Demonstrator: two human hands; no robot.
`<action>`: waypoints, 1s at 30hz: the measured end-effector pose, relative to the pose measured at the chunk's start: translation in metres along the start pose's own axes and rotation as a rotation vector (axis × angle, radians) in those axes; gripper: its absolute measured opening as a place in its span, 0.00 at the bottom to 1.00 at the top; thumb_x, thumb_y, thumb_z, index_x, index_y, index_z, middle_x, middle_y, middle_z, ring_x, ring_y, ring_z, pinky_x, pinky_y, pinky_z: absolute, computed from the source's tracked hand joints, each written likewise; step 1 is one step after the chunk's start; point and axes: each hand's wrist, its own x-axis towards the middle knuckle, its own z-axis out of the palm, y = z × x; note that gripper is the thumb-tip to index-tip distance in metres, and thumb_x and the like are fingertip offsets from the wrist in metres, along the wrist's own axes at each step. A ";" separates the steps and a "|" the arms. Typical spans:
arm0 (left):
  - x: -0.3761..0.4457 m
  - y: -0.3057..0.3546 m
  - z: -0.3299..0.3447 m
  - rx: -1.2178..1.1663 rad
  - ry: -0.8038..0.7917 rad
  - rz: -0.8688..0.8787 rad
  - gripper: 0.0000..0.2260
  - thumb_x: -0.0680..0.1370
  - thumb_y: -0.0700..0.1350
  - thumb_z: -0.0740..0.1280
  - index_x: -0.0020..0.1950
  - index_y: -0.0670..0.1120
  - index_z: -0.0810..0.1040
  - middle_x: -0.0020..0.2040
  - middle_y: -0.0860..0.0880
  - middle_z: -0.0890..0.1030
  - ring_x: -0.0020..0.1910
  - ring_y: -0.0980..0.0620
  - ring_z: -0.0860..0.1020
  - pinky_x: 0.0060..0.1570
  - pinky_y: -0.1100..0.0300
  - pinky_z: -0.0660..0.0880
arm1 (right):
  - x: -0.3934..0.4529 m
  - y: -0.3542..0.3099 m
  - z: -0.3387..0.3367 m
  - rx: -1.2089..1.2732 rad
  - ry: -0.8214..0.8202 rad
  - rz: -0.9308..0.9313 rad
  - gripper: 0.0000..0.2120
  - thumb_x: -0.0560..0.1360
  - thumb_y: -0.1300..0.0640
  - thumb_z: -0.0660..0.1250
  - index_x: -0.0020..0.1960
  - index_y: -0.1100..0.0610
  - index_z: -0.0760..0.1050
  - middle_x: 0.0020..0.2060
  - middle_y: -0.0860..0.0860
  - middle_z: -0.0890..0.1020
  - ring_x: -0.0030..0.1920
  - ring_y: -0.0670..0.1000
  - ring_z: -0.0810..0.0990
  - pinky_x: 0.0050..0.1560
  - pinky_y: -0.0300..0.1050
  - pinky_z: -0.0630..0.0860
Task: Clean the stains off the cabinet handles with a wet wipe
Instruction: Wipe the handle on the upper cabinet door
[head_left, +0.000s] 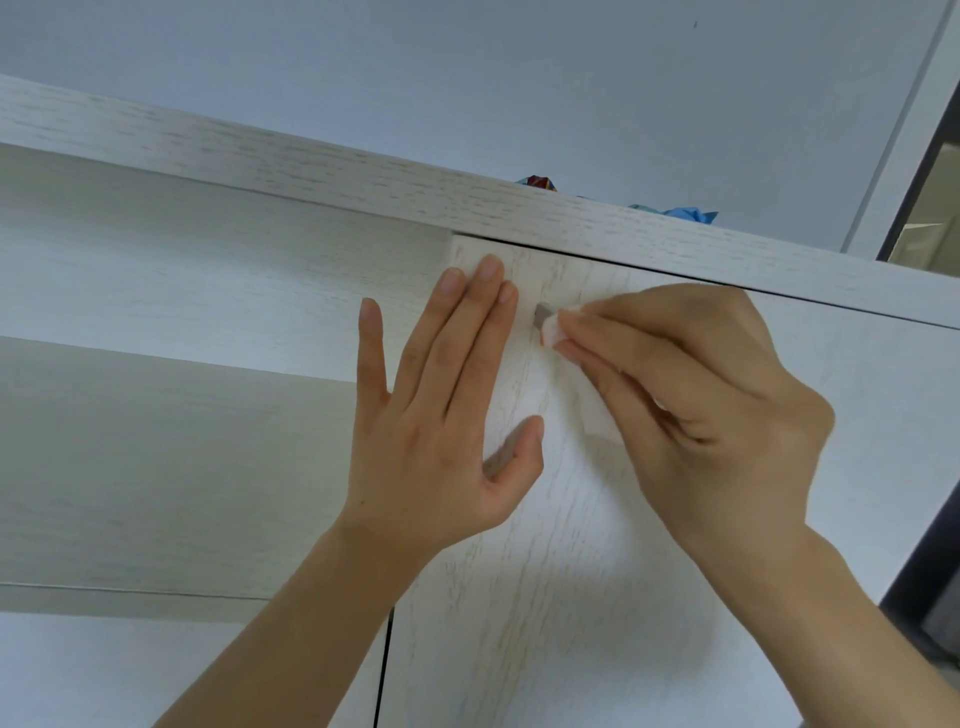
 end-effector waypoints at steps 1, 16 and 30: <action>0.000 0.000 0.000 -0.001 -0.004 -0.002 0.29 0.77 0.53 0.60 0.73 0.39 0.60 0.74 0.44 0.61 0.76 0.50 0.55 0.73 0.40 0.48 | 0.000 0.001 -0.002 0.000 -0.002 0.003 0.04 0.76 0.64 0.72 0.50 0.63 0.83 0.44 0.54 0.83 0.46 0.50 0.78 0.53 0.34 0.72; 0.000 0.000 0.001 -0.047 0.009 -0.006 0.29 0.76 0.52 0.61 0.73 0.39 0.60 0.73 0.44 0.62 0.75 0.49 0.57 0.73 0.41 0.52 | 0.008 -0.018 0.008 0.027 0.063 0.195 0.04 0.75 0.63 0.72 0.50 0.58 0.82 0.43 0.46 0.77 0.46 0.45 0.76 0.49 0.29 0.70; -0.001 -0.002 0.002 -0.031 0.011 0.008 0.28 0.77 0.52 0.60 0.72 0.38 0.63 0.74 0.45 0.62 0.75 0.49 0.57 0.73 0.39 0.53 | 0.008 -0.018 0.015 -0.053 0.037 0.156 0.03 0.75 0.62 0.72 0.48 0.61 0.83 0.42 0.54 0.82 0.46 0.49 0.76 0.51 0.28 0.68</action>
